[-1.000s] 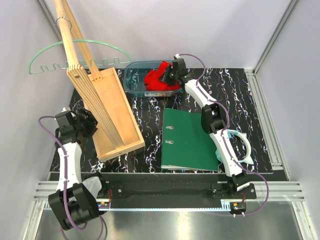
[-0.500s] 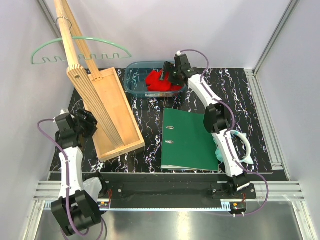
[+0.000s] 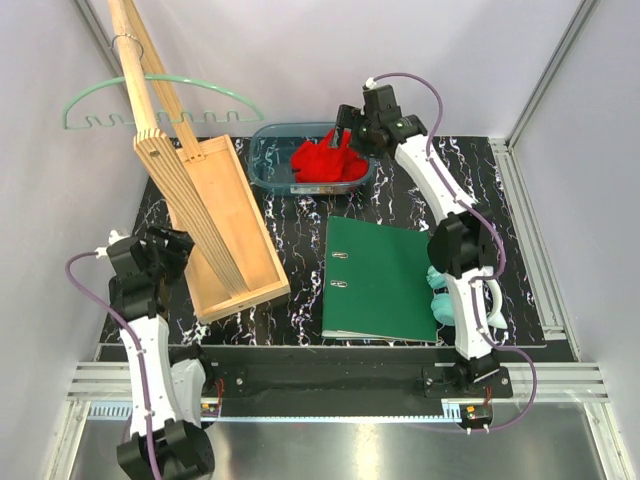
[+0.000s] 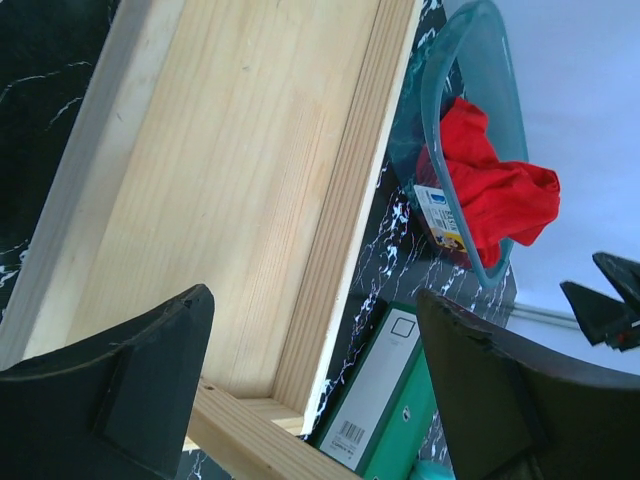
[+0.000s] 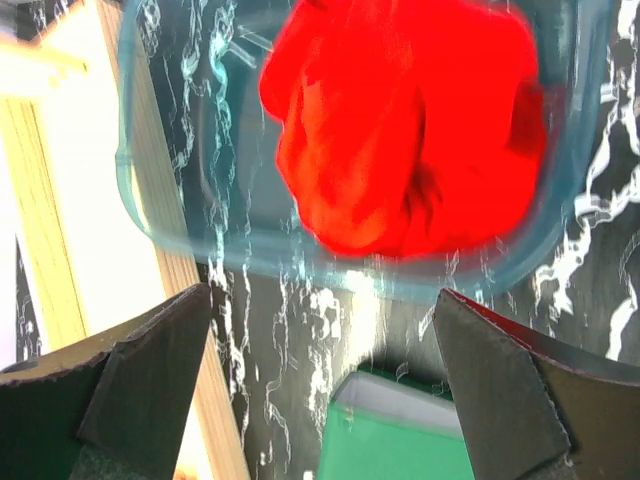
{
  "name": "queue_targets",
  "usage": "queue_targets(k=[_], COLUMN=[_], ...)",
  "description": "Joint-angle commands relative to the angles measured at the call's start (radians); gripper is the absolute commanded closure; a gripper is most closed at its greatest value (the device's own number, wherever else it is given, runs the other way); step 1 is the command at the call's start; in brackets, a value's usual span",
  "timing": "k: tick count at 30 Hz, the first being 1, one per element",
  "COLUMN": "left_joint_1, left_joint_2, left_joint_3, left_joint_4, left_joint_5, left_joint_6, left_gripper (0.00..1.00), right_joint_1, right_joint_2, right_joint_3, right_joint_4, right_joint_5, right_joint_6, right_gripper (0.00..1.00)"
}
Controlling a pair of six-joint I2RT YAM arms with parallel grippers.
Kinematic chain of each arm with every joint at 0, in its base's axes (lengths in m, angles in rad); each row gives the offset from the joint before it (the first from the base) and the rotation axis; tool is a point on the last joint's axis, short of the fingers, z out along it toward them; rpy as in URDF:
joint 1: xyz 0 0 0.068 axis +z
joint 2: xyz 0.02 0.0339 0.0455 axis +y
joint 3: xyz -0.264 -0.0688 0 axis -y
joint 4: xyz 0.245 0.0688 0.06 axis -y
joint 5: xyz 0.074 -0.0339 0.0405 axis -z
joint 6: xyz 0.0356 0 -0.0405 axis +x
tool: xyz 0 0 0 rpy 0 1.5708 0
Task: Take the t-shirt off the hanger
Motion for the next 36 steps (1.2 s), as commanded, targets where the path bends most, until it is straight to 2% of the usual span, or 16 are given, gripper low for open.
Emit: queue_targets(k=[1,4,7,8,10,11,13,19,27,33,36], left_joint_1=[0.003,0.003,0.005,0.003,0.003,0.003,0.001,0.001,0.001,0.003,0.001], left_joint_2=[-0.093,-0.159,-0.185,-0.183,-0.195,-0.203,-0.221,-0.255,-0.314,-0.393,-0.393], left_joint_3=[0.025,0.019,0.005,0.000,-0.024,-0.035,-0.050,-0.030,-0.119,-0.132,-0.118], left_joint_4=[-0.073,-0.096,-0.096,-0.096,-0.098,-0.096,-0.102,-0.179,-0.213,-0.214,-0.211], left_joint_5=[-0.080,-0.094,-0.048,-0.025,0.041,0.061,0.114,0.197,0.117,0.122,0.173], left_joint_6=[-0.020,-0.009,0.020,0.025,0.040,0.045,0.087,0.167,0.120,0.057,0.064], left_gripper=[0.14,0.13,0.13,0.13,0.12,0.12,0.09,0.05,0.03,0.03,0.03], right_joint_1=[0.032,0.043,0.046,0.046,0.045,0.046,0.046,0.046,0.046,0.048,0.048], right_joint_2=[-0.158,-0.253,-0.377,-0.420,-0.567,-0.619,-0.751,-0.999,-1.192,-1.394,-1.514], right_joint_3=[-0.135,-0.270,-0.451,-0.583,-0.742,-0.897,-1.091,-1.435,-1.701,-1.877,-1.977], right_joint_4=[-0.029,-0.025,0.025,0.059,0.225,0.283,0.423,0.656,0.690,0.745,0.796], right_joint_5=[-0.017,-0.006,-0.043,-0.063,-0.165,-0.190,-0.280,-0.408,-0.131,-0.074,-0.072], right_joint_6=[0.015,0.027,0.045,0.047,0.055,0.085,0.119,0.223,0.360,0.372,0.412], right_gripper=[0.00,0.00,0.00,0.00,0.00,0.00,0.00,0.00,0.00,0.00,0.00])
